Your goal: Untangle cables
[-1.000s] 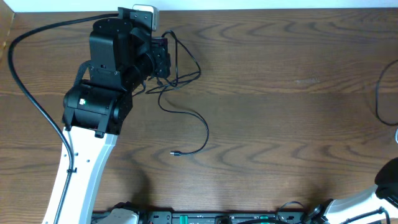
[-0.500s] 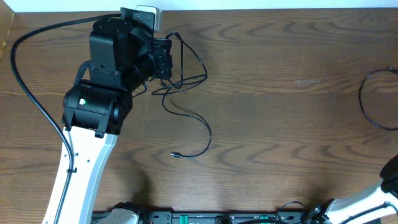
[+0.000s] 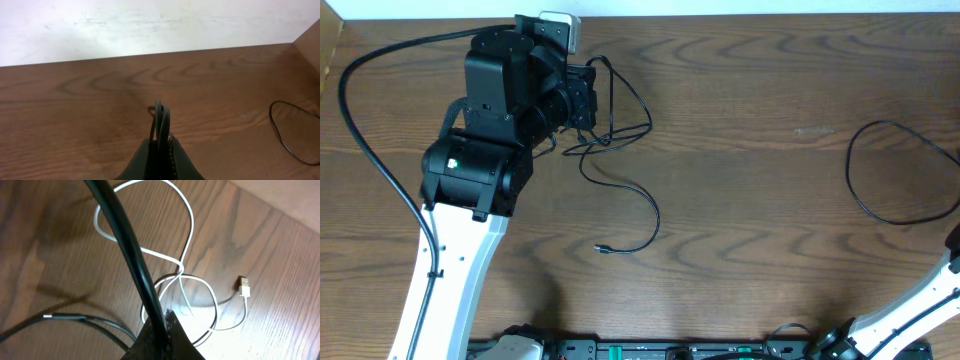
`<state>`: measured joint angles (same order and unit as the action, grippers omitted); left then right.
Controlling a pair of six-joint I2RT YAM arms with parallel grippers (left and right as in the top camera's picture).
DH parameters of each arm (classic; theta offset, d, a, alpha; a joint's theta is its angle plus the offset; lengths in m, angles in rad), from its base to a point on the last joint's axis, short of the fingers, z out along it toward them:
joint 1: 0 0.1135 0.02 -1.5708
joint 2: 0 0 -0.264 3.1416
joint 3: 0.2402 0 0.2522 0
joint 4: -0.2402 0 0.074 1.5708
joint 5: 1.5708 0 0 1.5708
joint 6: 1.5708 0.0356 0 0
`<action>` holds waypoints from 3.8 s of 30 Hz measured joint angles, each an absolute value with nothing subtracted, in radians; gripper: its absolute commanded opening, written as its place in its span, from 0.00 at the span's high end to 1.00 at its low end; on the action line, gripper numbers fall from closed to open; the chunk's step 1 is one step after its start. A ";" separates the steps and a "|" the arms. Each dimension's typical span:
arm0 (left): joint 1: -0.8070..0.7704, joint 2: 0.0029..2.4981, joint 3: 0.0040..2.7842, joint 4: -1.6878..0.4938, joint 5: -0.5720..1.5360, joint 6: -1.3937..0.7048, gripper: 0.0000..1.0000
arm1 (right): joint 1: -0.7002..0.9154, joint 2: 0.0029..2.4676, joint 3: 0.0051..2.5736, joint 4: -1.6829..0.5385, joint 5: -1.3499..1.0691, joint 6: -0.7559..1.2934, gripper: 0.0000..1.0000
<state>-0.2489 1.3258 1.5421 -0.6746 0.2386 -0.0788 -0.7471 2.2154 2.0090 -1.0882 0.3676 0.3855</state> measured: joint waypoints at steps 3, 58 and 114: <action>-0.249 1.326 1.542 -0.675 0.239 -0.079 0.93 | -0.747 2.215 2.010 -1.091 0.366 0.393 0.01; -0.397 1.457 1.542 -0.587 0.369 -0.043 0.24 | -0.119 1.695 1.775 -1.225 -0.369 -0.118 0.01; -0.165 1.250 1.542 -0.808 -0.067 -0.235 0.25 | 0.477 2.071 1.703 -0.903 -0.391 -0.177 0.01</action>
<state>-0.1654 1.2499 1.5421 -0.8078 -0.0669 -0.2352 0.4774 2.0712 1.7027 -0.9028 -0.3912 -0.1768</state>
